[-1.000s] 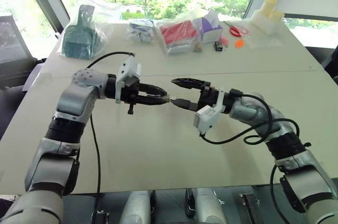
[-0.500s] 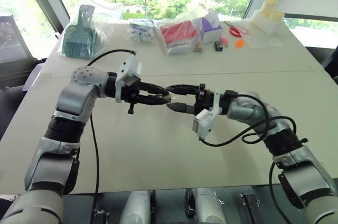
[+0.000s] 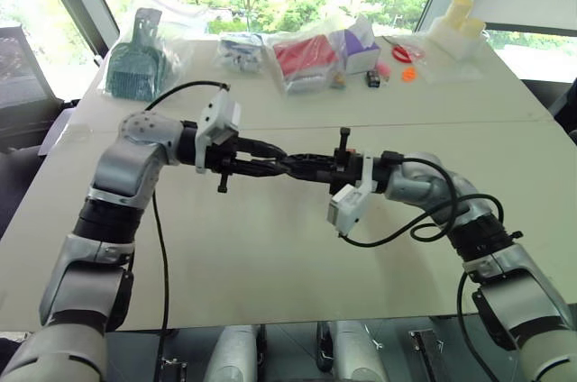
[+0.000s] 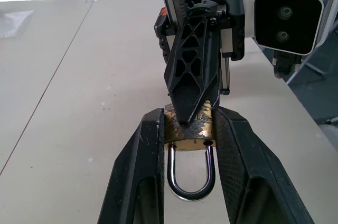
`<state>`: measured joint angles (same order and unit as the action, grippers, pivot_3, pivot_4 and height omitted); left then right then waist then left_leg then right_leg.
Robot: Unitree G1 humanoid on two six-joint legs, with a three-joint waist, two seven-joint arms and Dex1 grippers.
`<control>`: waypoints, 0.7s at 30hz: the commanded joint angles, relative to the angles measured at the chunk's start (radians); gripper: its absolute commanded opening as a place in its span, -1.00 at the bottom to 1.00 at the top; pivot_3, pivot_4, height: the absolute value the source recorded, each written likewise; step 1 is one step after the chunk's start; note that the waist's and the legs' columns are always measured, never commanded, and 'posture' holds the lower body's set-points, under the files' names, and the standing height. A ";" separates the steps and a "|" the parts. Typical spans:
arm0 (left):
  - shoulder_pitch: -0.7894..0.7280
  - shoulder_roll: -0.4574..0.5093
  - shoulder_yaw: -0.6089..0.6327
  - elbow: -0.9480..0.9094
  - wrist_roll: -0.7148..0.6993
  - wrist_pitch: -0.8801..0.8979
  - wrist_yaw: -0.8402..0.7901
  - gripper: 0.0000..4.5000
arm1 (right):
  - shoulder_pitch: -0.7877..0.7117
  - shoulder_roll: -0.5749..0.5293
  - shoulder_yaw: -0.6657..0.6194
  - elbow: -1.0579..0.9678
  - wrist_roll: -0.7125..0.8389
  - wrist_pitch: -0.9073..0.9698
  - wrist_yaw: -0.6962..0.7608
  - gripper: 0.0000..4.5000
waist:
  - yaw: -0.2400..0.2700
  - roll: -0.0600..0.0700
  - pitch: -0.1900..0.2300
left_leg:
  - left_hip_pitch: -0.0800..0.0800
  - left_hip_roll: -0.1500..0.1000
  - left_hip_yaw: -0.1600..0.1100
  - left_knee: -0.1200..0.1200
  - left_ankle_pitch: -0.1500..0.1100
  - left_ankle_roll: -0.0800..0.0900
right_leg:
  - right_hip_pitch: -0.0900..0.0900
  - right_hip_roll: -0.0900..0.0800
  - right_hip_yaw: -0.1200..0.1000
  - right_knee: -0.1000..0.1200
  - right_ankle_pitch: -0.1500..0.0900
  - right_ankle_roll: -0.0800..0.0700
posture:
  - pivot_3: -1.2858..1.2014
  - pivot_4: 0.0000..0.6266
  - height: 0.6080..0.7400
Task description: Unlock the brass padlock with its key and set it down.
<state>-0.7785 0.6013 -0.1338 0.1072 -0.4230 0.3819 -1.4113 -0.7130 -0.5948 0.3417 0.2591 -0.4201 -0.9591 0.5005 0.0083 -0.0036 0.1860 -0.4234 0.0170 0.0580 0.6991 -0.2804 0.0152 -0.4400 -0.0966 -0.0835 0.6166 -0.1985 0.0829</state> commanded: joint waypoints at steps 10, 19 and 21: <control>0.039 0.058 0.136 -0.127 -0.097 0.119 0.107 0.91 | -0.012 0.011 -0.008 -0.017 0.024 0.023 0.007 -1.00 | -0.001 0.000 0.000 | 0.000 0.000 -0.003 0.000 0.000 0.000 | 0.000 0.000 0.000 0.000 0.000 0.000 | 0.03 -0.52 1.00; 0.093 0.085 0.142 -0.163 -0.109 0.123 0.123 -0.87 | -0.020 0.018 -0.005 -0.007 0.022 0.018 0.009 -1.00 | 0.000 0.000 0.000 | 0.001 0.000 -0.003 0.000 0.000 -0.001 | 0.000 0.000 0.000 0.000 0.000 0.000 | 0.03 -0.52 1.00; 0.101 0.087 0.137 -0.164 -0.103 0.121 0.125 -0.98 | -0.021 0.019 -0.005 -0.007 0.023 0.018 0.010 -1.00 | -0.001 0.000 0.000 | 0.001 0.000 -0.003 0.000 0.000 -0.001 | 0.000 0.000 0.000 0.000 0.000 0.000 | 0.03 -0.52 1.00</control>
<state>-0.6782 0.6731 -0.0139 -0.0229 -0.5140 0.5081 -1.2896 -0.7128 -0.5780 0.3448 0.2611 -0.4187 -0.9348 0.5151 0.0075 -0.0035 0.1861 -0.4228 0.0171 0.0554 0.6989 -0.2800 0.0143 -0.4398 -0.0966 -0.0832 0.6168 -0.1985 0.0828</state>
